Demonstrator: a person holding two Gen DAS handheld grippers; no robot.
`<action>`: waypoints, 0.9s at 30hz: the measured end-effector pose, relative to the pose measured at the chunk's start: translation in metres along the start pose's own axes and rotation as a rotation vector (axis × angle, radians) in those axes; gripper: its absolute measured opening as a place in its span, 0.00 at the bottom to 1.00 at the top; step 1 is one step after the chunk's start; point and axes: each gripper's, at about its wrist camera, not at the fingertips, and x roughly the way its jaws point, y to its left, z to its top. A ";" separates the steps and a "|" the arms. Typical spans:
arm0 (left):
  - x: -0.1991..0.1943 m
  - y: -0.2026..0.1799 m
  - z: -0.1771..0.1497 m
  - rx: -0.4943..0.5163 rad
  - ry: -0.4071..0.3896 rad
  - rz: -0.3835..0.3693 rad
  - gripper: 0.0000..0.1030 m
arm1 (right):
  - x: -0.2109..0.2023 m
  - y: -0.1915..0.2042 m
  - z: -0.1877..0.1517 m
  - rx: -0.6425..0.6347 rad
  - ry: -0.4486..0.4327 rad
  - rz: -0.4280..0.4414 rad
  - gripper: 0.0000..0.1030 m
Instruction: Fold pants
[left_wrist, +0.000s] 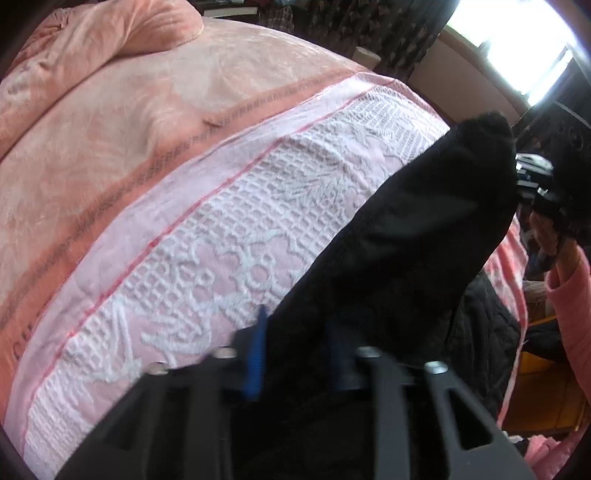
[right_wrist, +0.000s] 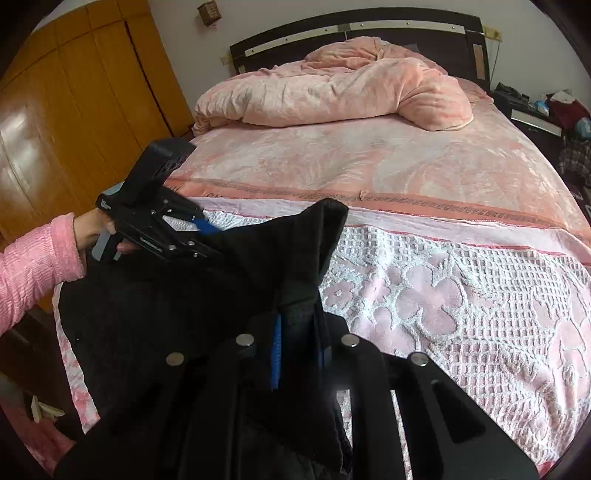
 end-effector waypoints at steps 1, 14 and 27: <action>-0.004 -0.001 -0.004 -0.002 -0.018 0.015 0.12 | -0.002 0.001 0.000 0.002 -0.005 0.000 0.12; -0.094 -0.120 -0.052 0.024 -0.379 0.739 0.06 | -0.028 0.031 0.004 0.045 -0.131 -0.084 0.05; -0.048 -0.252 -0.169 0.092 -0.389 0.704 0.06 | -0.075 0.048 -0.122 0.154 -0.100 -0.113 0.04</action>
